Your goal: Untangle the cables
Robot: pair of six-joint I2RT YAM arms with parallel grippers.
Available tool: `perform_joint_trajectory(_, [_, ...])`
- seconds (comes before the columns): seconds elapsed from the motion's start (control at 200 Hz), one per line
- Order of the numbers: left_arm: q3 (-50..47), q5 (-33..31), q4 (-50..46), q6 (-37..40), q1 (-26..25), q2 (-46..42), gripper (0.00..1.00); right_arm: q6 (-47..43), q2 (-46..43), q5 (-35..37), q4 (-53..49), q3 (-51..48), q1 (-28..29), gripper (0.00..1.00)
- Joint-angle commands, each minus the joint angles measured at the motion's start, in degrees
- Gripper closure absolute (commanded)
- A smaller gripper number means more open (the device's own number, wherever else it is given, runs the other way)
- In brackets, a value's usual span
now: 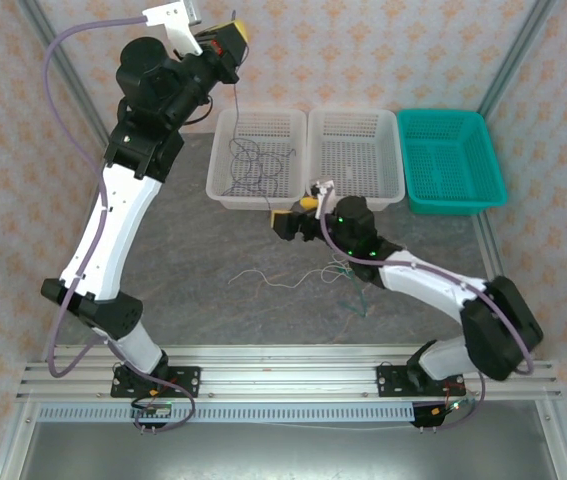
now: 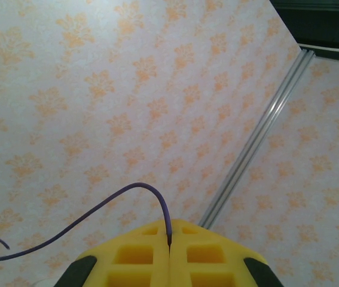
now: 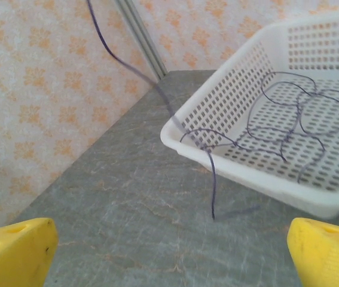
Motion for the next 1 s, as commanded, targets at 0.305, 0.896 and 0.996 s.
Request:
perform_joint_trajectory(0.305, [-1.2, 0.3, -2.9, 1.6, -0.6, -4.6, 1.00, 2.2, 20.0, -11.1, 18.4, 16.8, 2.0, 0.08])
perform_joint_trajectory(0.896, [-7.9, -8.3, -5.4, 7.1, -0.6, -8.9, 1.00, -3.6, 17.0, 0.4, 10.8, 26.3, 2.1, 1.00])
perform_joint_trajectory(0.996, [-8.8, -8.9, -5.4, 8.0, -0.6, -6.5, 1.00, -5.8, 18.0, 1.5, 4.3, 32.7, 1.4, 1.00])
